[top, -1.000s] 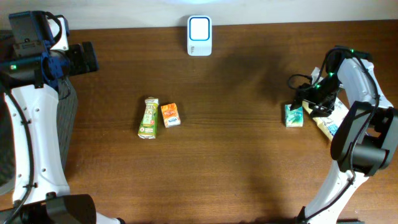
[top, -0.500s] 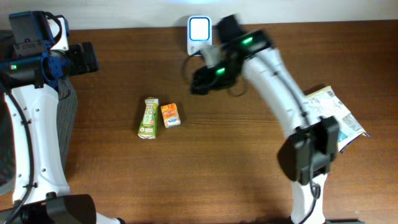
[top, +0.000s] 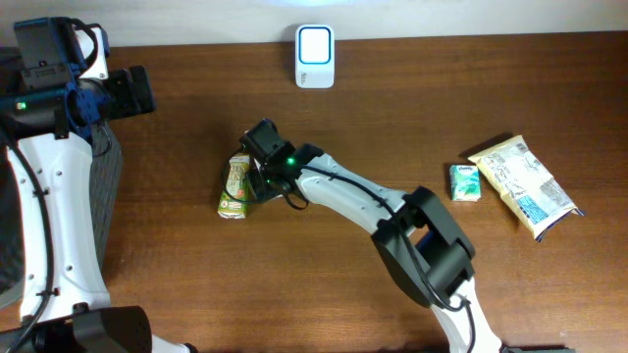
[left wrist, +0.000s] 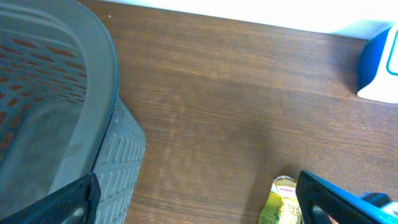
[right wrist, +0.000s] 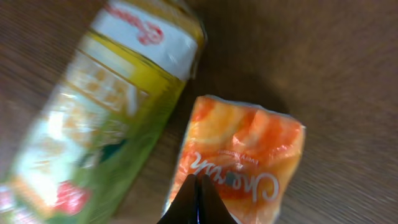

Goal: Scan the item barcode
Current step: 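Reach the right gripper to the orange tissue box and grasp it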

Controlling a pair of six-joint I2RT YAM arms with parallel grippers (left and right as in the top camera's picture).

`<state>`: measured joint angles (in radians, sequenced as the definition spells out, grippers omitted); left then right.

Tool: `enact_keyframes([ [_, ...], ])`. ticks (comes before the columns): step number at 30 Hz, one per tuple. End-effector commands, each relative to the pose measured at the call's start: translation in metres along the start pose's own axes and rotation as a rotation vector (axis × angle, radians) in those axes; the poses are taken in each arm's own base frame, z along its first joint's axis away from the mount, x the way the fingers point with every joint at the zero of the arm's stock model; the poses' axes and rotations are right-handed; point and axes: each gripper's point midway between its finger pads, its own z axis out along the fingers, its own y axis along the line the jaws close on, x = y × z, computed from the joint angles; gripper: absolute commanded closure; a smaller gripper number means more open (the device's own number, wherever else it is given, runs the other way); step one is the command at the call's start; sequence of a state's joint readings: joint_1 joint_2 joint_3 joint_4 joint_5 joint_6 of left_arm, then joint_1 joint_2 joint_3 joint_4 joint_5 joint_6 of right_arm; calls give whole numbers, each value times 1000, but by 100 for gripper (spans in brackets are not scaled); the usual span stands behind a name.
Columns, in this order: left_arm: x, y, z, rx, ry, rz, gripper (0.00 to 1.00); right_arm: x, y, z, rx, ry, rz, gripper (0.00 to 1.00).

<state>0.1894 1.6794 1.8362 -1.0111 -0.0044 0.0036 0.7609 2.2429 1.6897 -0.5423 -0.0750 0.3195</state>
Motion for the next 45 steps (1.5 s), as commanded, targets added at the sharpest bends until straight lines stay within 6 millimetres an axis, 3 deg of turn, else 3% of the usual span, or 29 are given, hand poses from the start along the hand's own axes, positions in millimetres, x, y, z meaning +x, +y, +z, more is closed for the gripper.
enact_keyframes([
  [1, 0, 1, 0, -1, 0, 11, 1, 20, -5, 16, 1, 69, 18, 96],
  [4, 0, 1, 0, -1, 0, 10, 1, 38, -26, 1, 46, 166, 52, 96],
  [6, 0, 1, 0, -1, 0, 11, 1, 44, -60, -25, 81, 247, 14, 91],
  [7, 0, 1, 0, -1, 0, 10, 1, 43, -83, -41, 96, 292, -40, 83],
  [10, 0, 1, 0, -1, 0, 11, 1, 23, -122, -68, 119, 290, -54, 69],
  [12, 0, 1, 0, -1, 0, 11, 1, -2, -111, -78, 24, 221, -31, 67],
  [13, 0, 1, 0, -1, 0, 10, 1, -25, -111, -82, 29, 140, -15, 67],
  [14, 0, 1, 0, -1, 0, 11, 1, -32, -127, -77, 126, 104, 92, 82],
  [16, 0, 1, 0, -1, 0, 10, 1, -21, -125, -61, 132, 135, 206, 96],
  [19, 0, 1, 0, -1, 0, 11, 1, 12, -109, -26, 135, 240, 284, 96],
  [27, 0, 1, 0, -1, 0, 11, 1, 29, -93, -21, 105, 310, 274, 96],
  [31, 0, 1, 0, -1, 0, 11, 1, 49, -70, -10, 93, 380, 235, 96],
  [32, 0, 1, 0, -1, 0, 11, 1, 57, -59, -16, 39, 424, 195, 96],
  [34, 0, 1, 0, -1, 0, 11, 1, 67, -58, -43, 17, 496, 159, 91],
  [35, 0, 1, 0, -1, 0, 11, 1, 60, -62, -62, 15, 490, 143, 88],
  [37, 0, 1, 0, -1, 0, 11, 1, 24, -69, -110, 2, 383, 155, 84],
  [38, 0, 0, 0, 0, 0, 12, 1, 0, -80, -152, -2, 281, 180, 81],
  [39, 0, 0, 0, -1, 0, 11, 1, -6, -89, -174, 2, 242, 204, 76],
  [40, 0, 1, 0, -1, 0, 11, 1, -1, -111, -200, 22, 235, 215, 69],
  [41, 0, 1, 0, -1, 0, 11, 1, 17, -138, -210, 31, 300, 234, 59],
  [42, 0, 1, 0, -1, 0, 10, 1, 28, -147, -204, -5, 336, 240, 58],
  [45, 0, 1, 0, -1, 0, 10, 1, 56, -141, -154, -234, 359, 261, 58],
])
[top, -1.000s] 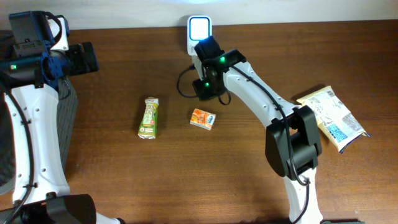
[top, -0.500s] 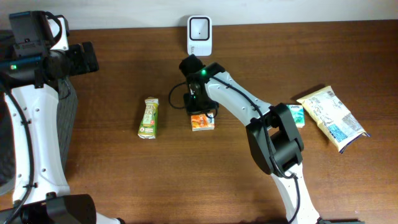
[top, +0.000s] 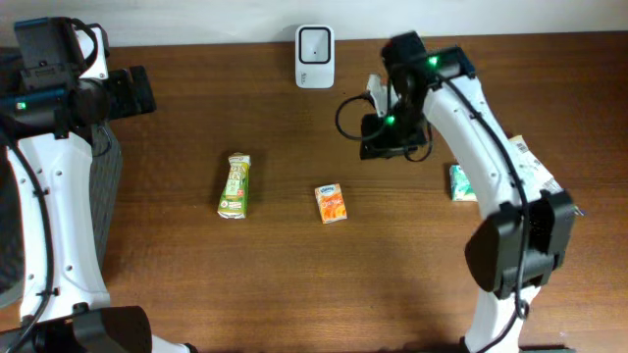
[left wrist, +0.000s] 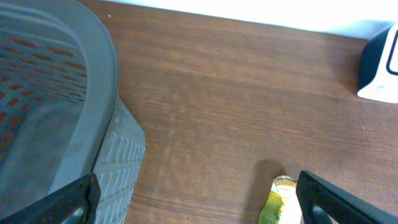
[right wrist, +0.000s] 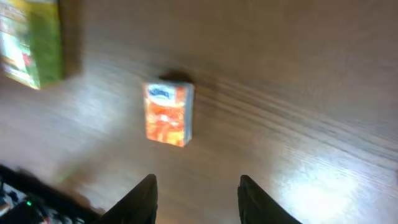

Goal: Scan the item barcode
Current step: 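Reach the right gripper to the orange tissue box and grasp it, then lift the orange box and hold it over the scanner window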

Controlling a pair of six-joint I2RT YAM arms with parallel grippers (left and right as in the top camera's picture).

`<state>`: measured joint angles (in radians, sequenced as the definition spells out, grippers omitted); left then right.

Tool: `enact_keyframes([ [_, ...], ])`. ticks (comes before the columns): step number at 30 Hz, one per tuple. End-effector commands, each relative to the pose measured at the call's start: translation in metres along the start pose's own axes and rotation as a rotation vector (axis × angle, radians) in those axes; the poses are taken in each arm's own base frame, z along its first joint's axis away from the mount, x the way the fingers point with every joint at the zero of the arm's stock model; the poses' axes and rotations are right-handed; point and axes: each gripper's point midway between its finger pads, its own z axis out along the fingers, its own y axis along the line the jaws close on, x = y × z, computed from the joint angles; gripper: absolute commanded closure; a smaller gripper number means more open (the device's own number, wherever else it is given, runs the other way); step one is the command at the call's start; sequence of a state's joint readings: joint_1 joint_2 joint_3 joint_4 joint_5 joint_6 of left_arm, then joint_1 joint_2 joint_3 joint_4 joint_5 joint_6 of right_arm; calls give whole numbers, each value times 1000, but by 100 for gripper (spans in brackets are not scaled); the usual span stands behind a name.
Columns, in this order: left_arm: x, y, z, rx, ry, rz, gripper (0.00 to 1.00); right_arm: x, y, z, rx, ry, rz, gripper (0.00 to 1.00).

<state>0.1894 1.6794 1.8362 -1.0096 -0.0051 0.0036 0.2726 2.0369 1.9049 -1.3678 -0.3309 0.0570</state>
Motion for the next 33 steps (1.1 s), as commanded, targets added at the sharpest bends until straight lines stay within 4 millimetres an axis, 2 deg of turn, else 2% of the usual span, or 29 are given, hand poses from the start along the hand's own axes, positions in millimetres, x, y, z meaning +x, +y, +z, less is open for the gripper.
enact_keyframes([
  [1, 0, 1, 0, 0, 2, 11, 1, 23, 13, 59, -204, 89, -48, 58],
  [4, 0, 1, 0, 0, 2, 11, 1, 38, 13, 101, -282, 90, -54, 58],
  [9, 0, 1, 0, 0, 2, 11, 1, 55, 13, 142, -387, 59, -42, 59],
  [12, 0, 1, 0, 0, 2, 11, 1, 54, 12, 146, -393, 50, -29, 72],
  [15, 0, 1, 0, 0, 2, 11, 1, 50, 13, 145, -398, 44, 11, 93],
  [18, 0, 1, 0, 0, 2, 10, 1, 49, 20, 140, -441, 41, 25, 96],
  [19, 0, 1, 0, 0, 2, 11, 1, 47, 28, 132, -481, 31, 17, 96],
  [21, 0, 1, 0, 0, 2, 11, 1, 39, 51, 97, -595, -30, -28, 96],
  [23, 0, 1, 0, 0, 2, 11, 1, 29, 69, 52, -722, -116, -97, 96],
  [24, 0, 1, 0, 0, 2, 10, 1, 24, 77, 21, -815, -172, -127, 96],
  [25, 0, 1, 0, 0, 2, 11, 1, 20, 79, -11, -908, -239, -161, 96],
  [27, 0, 1, 0, 0, 2, 11, 1, 17, 77, -48, -1069, -308, -209, 96],
  [29, 0, 1, 0, 0, 2, 10, 1, 15, 70, -62, -1122, -345, -228, 96],
  [33, 0, 1, 0, 0, 2, 10, 1, 7, 45, -69, -1155, -388, -190, 96],
])
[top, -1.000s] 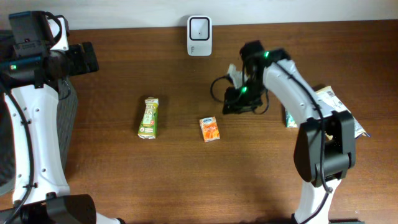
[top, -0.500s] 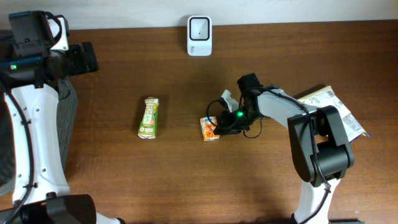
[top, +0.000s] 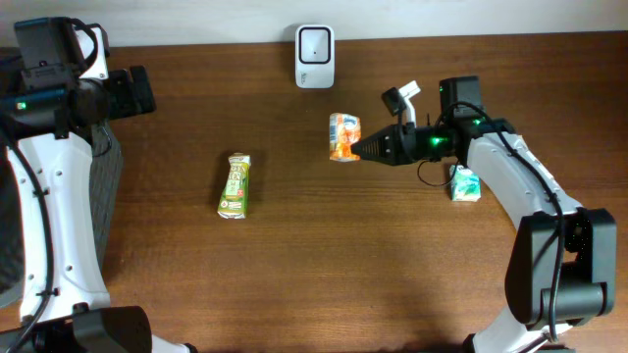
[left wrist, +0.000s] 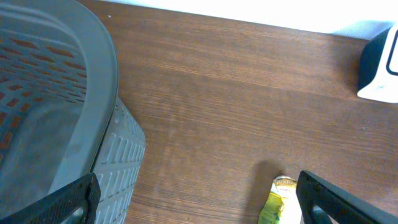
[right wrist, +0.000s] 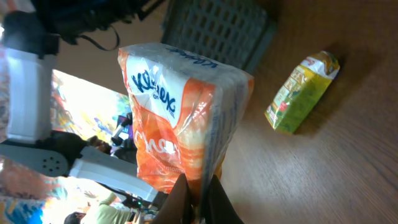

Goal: Scan the item barcode
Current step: 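Lift the orange box and hold it over the scanner window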

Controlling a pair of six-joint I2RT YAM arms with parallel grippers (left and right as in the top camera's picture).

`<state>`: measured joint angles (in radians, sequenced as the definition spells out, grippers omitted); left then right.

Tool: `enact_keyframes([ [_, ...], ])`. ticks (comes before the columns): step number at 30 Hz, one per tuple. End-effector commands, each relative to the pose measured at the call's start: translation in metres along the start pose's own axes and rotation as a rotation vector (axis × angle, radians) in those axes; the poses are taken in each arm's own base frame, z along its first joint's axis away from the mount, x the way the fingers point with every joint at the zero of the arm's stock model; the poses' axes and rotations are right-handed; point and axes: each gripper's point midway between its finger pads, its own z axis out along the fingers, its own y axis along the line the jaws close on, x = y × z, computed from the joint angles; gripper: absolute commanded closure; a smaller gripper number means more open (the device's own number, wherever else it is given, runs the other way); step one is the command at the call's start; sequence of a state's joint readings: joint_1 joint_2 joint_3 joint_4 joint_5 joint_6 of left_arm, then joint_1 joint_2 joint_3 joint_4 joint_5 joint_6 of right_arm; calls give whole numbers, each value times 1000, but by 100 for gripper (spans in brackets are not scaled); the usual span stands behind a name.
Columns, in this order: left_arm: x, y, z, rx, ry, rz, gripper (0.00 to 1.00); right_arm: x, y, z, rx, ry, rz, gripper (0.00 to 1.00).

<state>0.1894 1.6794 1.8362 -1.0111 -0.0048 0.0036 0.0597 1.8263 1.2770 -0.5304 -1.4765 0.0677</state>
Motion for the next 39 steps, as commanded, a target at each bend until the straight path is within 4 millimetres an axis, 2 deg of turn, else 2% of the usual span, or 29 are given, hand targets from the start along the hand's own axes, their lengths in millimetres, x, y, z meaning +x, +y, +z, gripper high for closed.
enact_keyframes([
  [1, 0, 1, 0, -1, 0, 11, 1, -8, 2, -22, -51, -49, 51, 96],
  [5, 0, 1, 0, -1, 0, 10, 1, -19, -5, -54, -27, -126, 181, 96],
  [8, 0, 1, 0, -1, 0, 10, 1, -25, -4, -62, -20, -145, 186, 96],
  [10, 0, 1, 0, -1, 0, 11, 1, -26, -3, -62, -20, -144, 177, 96],
  [12, 0, 1, 0, -1, 0, 10, 1, -21, -11, -47, 38, -116, 168, 96],
  [14, 0, 1, 0, -1, 0, 10, 1, -11, -31, -13, 200, -52, 192, 96],
  [16, 0, 1, 0, -1, 0, 10, 1, -23, -22, 21, 308, -6, 137, 96],
  [17, 0, 1, 0, -1, 0, 11, 1, -33, -16, 27, 386, -1, 111, 96],
  [19, 0, 1, 0, -1, 0, 11, 1, -52, -2, 29, 613, 11, 10, 96],
  [20, 0, 1, 0, -1, 0, 10, 1, -71, 13, 21, 818, 9, -94, 96],
  [21, 0, 1, 0, -1, 0, 10, 1, -93, 19, 11, 1017, -13, -200, 96],
  [22, 0, 1, 0, -1, 0, 11, 1, -106, 15, 1, 1145, -39, -255, 96],
  [24, 0, 1, 0, -1, 0, 11, 1, -132, -3, -11, 1360, -81, -377, 96],
  [27, 0, 1, 0, -1, 0, 10, 1, -180, -35, 5, 1561, -105, -660, 96],
  [28, 0, 1, 0, -1, 0, 11, 1, -192, -43, 10, 1604, -112, -731, 96],
  [30, 0, 1, 0, -1, 0, 11, 1, -214, -73, 26, 1639, -89, -888, 96],
  [33, 0, 1, 0, -1, 0, 11, 1, -226, -111, 38, 1670, -52, -996, 96],
  [34, 0, 1, 0, -1, 0, 11, 1, -228, -130, 45, 1679, -15, -1056, 96],
  [37, 0, 1, 0, -1, 0, 11, 1, -220, -177, 54, 1709, 206, -1218, 96],
  [39, 0, 1, 0, -1, 0, 11, 1, -212, -199, 56, 1714, 361, -1308, 96],
])
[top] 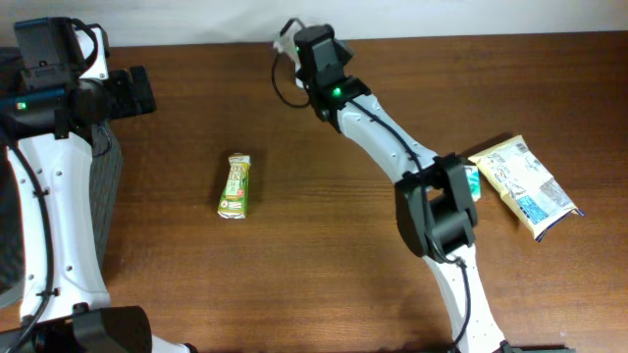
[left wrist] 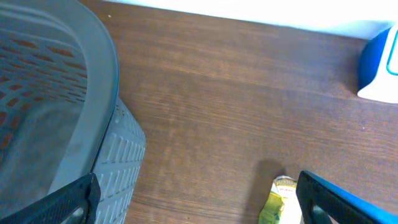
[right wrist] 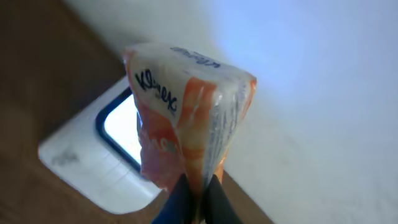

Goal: Scan the item barcode
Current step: 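Lift the orange box and hold it over the scanner window, then carry the orange box right and drop it by the wipes pack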

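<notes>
An orange Kleenex tissue pack [right wrist: 186, 118] is pinched at its lower edge by my right gripper [right wrist: 196, 186], which is shut on it. Just behind the pack stands the white scanner [right wrist: 99, 152] with its lit window facing it, at the table's back edge by the wall. In the overhead view the right gripper [top: 316, 47] covers the scanner and the pack. My left gripper [left wrist: 199, 208] stands open at the far left with nothing between its fingers; it also shows from overhead [top: 128, 90].
A green and yellow drink carton [top: 235, 184] lies left of centre. A grey basket [left wrist: 56, 118] stands at the table's left edge. A small green pack [top: 473, 182] and a large pale packet [top: 525, 184] lie at the right.
My right gripper, still shut on the orange pack, has moved from mid-table right of the scanner to the back edge. It now holds the pack in front of the scanner window. The left arm is unchanged.
First my right gripper was at the orange pack beside the green carton. Then the pack lay alone at mid-table with the gripper open and away at the back right. Later the gripper held the pack in the air, and now holds it at the scanner.
</notes>
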Controlling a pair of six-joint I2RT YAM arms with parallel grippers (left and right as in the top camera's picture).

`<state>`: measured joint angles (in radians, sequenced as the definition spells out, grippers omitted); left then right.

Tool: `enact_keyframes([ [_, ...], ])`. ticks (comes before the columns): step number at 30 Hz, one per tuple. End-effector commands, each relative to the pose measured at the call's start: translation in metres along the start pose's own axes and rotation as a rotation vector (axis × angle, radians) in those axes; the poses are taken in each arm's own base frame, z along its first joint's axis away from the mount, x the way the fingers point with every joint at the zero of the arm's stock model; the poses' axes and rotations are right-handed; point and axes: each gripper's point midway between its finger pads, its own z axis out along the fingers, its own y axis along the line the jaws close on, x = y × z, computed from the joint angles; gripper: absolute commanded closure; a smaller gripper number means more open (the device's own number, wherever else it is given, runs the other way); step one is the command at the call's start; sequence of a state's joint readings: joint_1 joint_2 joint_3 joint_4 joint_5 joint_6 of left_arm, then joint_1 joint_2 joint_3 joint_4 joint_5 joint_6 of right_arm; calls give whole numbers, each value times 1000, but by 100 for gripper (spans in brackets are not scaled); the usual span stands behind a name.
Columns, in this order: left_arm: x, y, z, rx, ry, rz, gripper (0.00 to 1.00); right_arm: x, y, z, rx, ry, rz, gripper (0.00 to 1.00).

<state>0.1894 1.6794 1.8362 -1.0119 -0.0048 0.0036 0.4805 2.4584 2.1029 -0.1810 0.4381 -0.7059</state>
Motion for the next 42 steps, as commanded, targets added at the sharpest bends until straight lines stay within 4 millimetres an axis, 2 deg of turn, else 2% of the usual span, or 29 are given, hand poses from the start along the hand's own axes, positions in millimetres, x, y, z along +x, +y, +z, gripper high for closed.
enact_keyframes([
  [1, -1, 1, 0, -1, -1, 11, 1, 13, 16, 15, -5, 31, -261, 96],
  [3, -1, 1, 0, -1, -1, 11, 1, 13, 16, 15, -5, 30, -267, 96],
  [8, -1, 1, 0, -1, -1, 11, 1, 24, -1, 17, 64, 86, -256, 96],
  [16, -1, 1, 0, -1, -1, 11, 1, 12, -32, 6, 174, 84, -208, 96],
  [17, -1, 1, 0, -1, -1, 11, 1, 4, -44, -3, 182, 70, -198, 96],
  [18, -1, 1, 0, -1, -1, 11, 1, -11, -69, -23, 214, 33, -93, 96],
  [19, -1, 1, 0, -1, -1, 11, 1, -19, -86, -37, 234, 6, 1, 96],
  [21, -1, 1, 0, -1, -1, 11, 1, -38, -120, -77, 217, -58, 141, 96],
  [22, -1, 1, 0, -1, -1, 10, 1, -45, -137, -112, 156, -86, 242, 96],
  [24, -1, 1, 0, -1, -1, 11, 1, -42, -146, -158, 12, -92, 420, 96],
  [25, -1, 1, 0, -1, -1, 11, 1, -35, -145, -169, -41, -74, 469, 96],
  [27, -1, 1, 0, -1, -1, 11, 1, -2, -138, -196, -153, 50, 608, 96],
  [29, -1, 1, 0, -1, -1, 11, 1, 96, -121, -226, -207, 439, 735, 96],
  [31, -1, 1, 0, -1, -1, 11, 1, 152, -107, -235, -265, 671, 807, 96],
  [32, -1, 1, 0, -1, -1, 11, 1, 186, -95, -235, -339, 789, 867, 96],
  [33, -1, 1, 0, -1, -1, 10, 1, 208, -88, -230, -366, 844, 908, 96],
  [35, -1, 1, 0, -1, -1, 10, 1, 266, -74, -217, -395, 952, 1033, 96],
  [37, -1, 1, 0, -1, -1, 11, 1, 314, -55, -214, -394, 1046, 1093, 96],
  [39, -1, 1, 0, -1, -1, 11, 1, 348, -38, -221, -398, 1129, 1127, 96],
  [40, -1, 1, 0, -1, -1, 11, 1, 362, -32, -223, -395, 1157, 1141, 90],
  [41, -1, 1, 0, -1, -1, 11, 1, 372, -32, -224, -386, 1168, 1169, 62],
  [42, -1, 1, 0, -1, -1, 11, 1, 373, -35, -224, -382, 1164, 1173, 53],
])
